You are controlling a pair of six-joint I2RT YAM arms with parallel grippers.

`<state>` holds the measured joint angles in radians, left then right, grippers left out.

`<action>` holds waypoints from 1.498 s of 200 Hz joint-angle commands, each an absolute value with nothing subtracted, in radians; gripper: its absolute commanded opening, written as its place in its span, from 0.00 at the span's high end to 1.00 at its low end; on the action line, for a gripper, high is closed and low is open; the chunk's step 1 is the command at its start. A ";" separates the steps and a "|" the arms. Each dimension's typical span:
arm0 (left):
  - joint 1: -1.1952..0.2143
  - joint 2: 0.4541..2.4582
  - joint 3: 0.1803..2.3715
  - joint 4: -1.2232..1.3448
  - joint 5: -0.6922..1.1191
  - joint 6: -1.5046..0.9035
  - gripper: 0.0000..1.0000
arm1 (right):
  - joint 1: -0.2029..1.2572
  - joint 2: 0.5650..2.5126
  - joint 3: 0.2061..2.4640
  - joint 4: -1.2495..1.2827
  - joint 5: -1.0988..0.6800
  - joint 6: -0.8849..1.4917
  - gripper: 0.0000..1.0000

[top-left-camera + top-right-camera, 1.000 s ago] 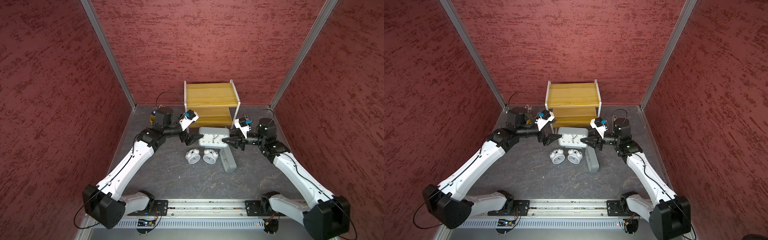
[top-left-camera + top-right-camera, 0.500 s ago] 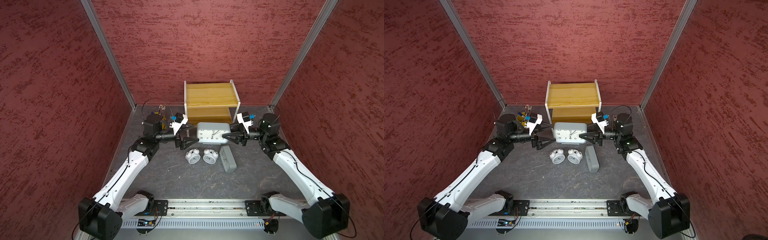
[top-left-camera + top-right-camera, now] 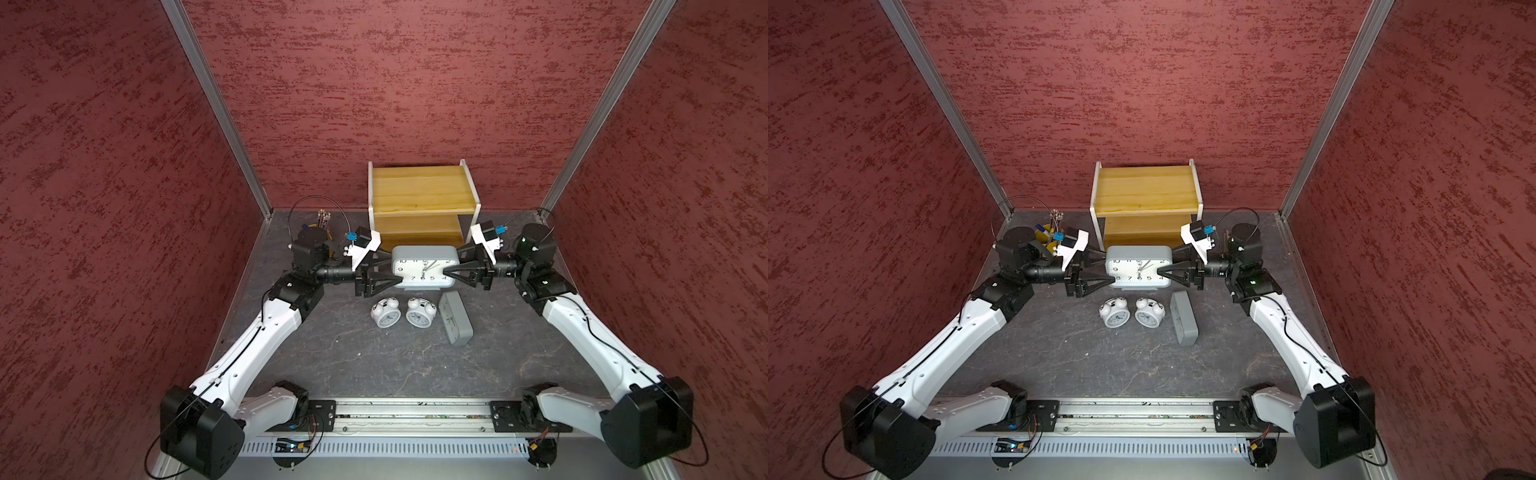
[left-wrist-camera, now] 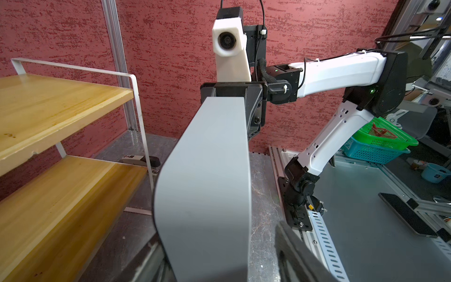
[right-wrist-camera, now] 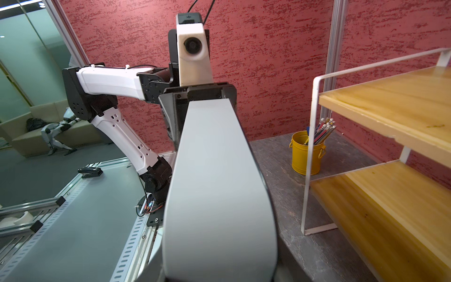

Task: Place the alarm clocks on the shelf by style
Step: Pick up the alarm from the center of the board, then adjust the shelf at the center of the board.

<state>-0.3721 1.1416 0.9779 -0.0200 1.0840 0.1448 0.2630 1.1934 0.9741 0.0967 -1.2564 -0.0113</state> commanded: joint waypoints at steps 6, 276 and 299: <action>-0.381 1.153 0.975 0.006 1.105 0.141 0.52 | 0.269 1.178 1.020 0.081 -1.257 -0.039 0.89; -0.038 0.904 1.091 -0.591 0.468 0.177 0.90 | 0.265 1.226 0.934 0.273 -0.160 -0.040 0.49; -0.001 0.915 1.073 -0.513 0.464 0.126 0.90 | 0.265 1.258 0.947 0.303 -0.132 -0.025 0.48</action>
<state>-0.0322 0.9161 1.0573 -0.6670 0.4484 0.1993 0.2668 1.2388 0.8986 0.2188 -0.1886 -0.0452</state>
